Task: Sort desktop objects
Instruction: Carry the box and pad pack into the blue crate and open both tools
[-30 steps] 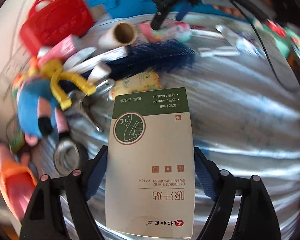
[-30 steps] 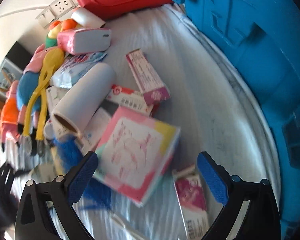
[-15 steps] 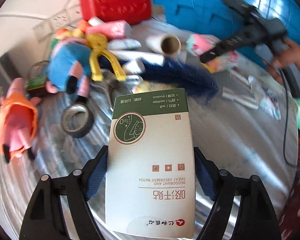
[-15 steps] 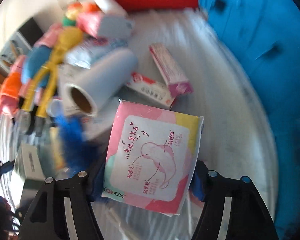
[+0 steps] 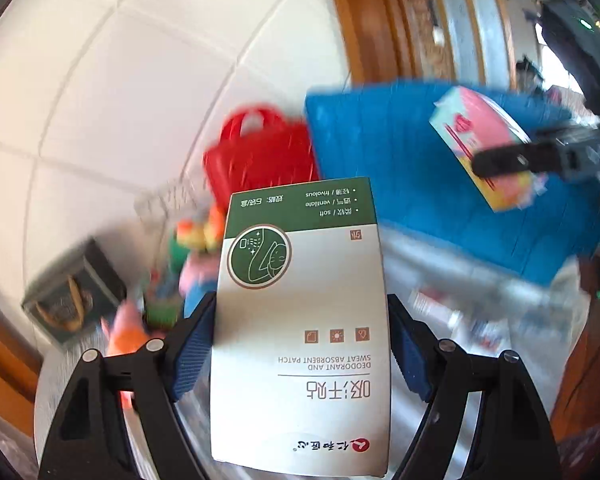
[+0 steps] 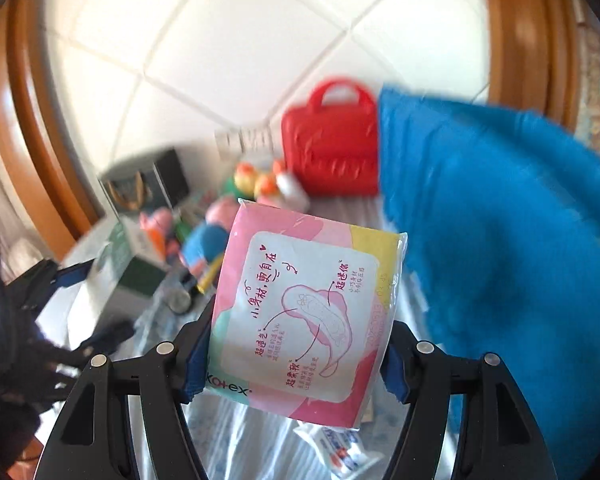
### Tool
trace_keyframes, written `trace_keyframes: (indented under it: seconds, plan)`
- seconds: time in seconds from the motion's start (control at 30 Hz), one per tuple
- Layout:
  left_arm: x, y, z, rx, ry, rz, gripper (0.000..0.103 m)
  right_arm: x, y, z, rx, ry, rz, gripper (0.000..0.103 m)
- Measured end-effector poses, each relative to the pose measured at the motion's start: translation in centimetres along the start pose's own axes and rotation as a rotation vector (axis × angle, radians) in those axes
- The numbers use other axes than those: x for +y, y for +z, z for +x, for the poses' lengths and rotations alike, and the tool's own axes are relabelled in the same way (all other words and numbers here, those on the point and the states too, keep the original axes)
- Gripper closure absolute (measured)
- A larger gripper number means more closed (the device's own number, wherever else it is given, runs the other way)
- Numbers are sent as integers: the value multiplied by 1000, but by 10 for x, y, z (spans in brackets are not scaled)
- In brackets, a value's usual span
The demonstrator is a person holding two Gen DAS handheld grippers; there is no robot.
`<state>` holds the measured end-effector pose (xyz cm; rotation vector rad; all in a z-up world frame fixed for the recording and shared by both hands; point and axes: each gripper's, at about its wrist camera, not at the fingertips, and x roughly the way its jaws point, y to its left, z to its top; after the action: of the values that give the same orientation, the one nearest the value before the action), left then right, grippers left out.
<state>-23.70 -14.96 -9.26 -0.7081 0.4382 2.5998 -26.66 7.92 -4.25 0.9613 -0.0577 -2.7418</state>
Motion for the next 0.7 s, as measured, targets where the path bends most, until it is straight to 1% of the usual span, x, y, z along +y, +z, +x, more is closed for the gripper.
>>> trace_keyframes:
  seconds: [0.03,0.13,0.17,0.23,0.33,0.37,0.4,0.47,0.57,0.63,0.7]
  plan:
    - [-11,19,-8,-30,8,17,24,-3,5,-18,-30,-5,-2,35]
    - [-40,61,-23,-109,20,67,24,-21,22,-88,-151,-44,-12,35]
    - [-54,80,-28,-138,12,76,24,-27,25,-102,-181,-58,-13,35]
    - [-73,108,-35,-187,-1,85,24,-49,35,-142,-259,-104,-14,35]
    - [-112,154,-41,-267,-16,92,24,-88,47,-176,-327,-178,5,34]
    - [-129,172,-40,-283,-36,89,24,-102,50,-182,-336,-189,21,34]
    - [-141,181,-39,-291,-46,91,24,-115,53,-186,-343,-197,36,34]
    - [-172,207,-27,-292,-41,111,23,-147,60,-190,-344,-213,64,34]
    - [-207,237,-2,-263,-58,113,23,-193,67,-185,-322,-215,104,34]
    - [-223,251,13,-248,-51,115,23,-221,78,-175,-302,-202,134,34]
    - [-241,269,32,-201,-41,144,22,-241,90,-171,-284,-239,143,33]
